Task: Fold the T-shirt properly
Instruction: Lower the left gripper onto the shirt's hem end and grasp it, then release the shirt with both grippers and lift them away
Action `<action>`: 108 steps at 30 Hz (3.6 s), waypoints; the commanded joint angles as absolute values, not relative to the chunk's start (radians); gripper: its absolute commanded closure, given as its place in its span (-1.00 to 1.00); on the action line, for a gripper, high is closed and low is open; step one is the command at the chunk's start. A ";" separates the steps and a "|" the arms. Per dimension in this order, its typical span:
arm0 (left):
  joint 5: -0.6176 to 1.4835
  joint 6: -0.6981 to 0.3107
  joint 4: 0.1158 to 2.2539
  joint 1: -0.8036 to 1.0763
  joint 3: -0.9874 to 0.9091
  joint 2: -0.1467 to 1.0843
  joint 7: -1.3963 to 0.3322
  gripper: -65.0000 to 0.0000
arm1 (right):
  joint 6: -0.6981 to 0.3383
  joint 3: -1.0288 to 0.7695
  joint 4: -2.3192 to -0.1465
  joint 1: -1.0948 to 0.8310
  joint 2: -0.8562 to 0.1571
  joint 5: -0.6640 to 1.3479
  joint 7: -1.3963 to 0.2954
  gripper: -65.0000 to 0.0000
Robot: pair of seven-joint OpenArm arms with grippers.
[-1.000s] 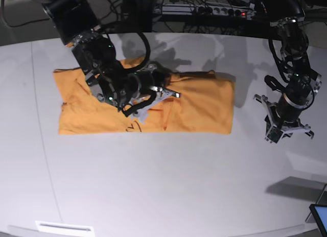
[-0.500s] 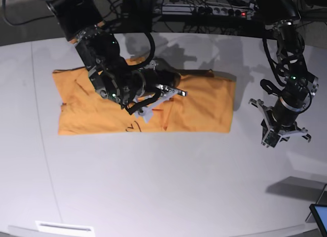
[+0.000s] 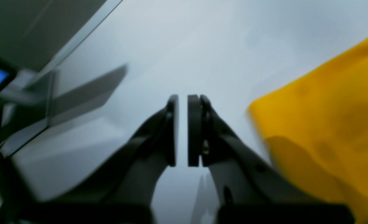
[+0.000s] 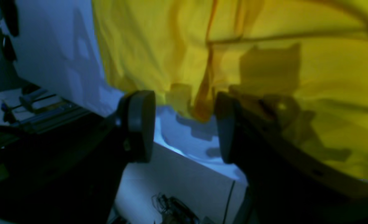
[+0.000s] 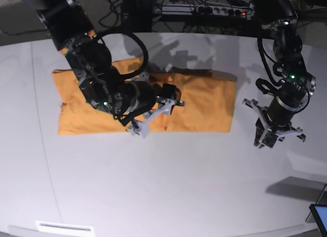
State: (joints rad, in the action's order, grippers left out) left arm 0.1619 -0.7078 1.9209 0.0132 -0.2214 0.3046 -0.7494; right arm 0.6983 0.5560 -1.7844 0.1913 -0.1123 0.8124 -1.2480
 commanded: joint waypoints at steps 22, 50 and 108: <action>0.340 -0.698 1.771 0.044 -0.225 0.317 -0.783 1.00 | 0.698 0.550 -1.877 0.120 -0.335 0.825 -0.967 0.06; 0.079 -0.698 1.463 -0.008 -0.022 0.263 -0.714 1.00 | 0.698 0.550 -1.929 0.104 -0.351 0.828 -0.923 0.06; 0.004 -0.698 1.817 0.005 -0.277 0.360 -0.786 1.00 | 0.294 -0.081 -1.616 -0.056 -0.323 1.211 -0.986 -0.07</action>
